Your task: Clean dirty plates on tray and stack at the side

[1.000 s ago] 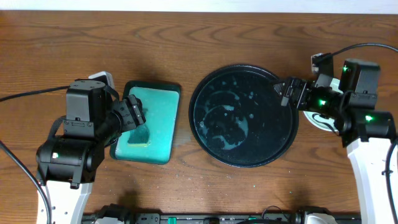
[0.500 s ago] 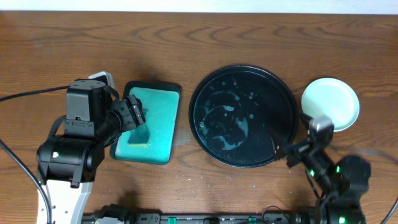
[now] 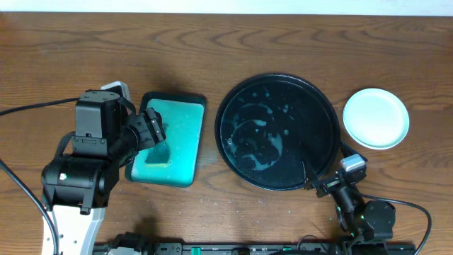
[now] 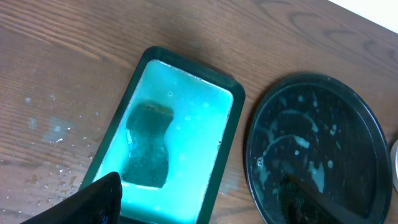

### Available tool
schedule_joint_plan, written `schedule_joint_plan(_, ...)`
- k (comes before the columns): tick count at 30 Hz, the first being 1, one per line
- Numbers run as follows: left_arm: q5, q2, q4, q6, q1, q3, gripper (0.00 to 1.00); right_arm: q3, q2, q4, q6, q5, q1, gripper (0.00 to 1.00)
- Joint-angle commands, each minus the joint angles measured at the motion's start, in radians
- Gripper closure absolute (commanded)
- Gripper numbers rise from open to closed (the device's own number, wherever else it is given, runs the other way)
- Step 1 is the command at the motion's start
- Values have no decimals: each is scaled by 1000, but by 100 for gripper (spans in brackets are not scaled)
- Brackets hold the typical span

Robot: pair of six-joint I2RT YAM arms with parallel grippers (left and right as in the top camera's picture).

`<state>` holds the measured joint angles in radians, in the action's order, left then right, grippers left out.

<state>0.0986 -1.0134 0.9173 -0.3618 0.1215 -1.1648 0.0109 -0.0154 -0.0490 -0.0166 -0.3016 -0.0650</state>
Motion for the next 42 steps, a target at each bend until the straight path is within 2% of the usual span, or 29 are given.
schedule_joint_plan(1, -5, 1, 2, 10, -2, -13, 20, -6, 11, -3, 14, 103, -19, 1)
schedule_joint_plan(26, -5, 1, 2, 10, -2, -13, 20, -5, 11, -5, 20, 113, -26, 1)
schedule_joint_plan(30, -5, 1, 2, 10, -2, -13, 20, 16, 11, 91, 27, 121, -26, 1)
schedule_joint_plan(35, -5, 1, 2, 10, -2, -13, 20, 87, 11, 151, 106, 122, -26, 1)
schedule_joint_plan(42, -5, 1, 2, 10, -2, -13, 20, -6, 11, 129, 92, 133, -26, 1)
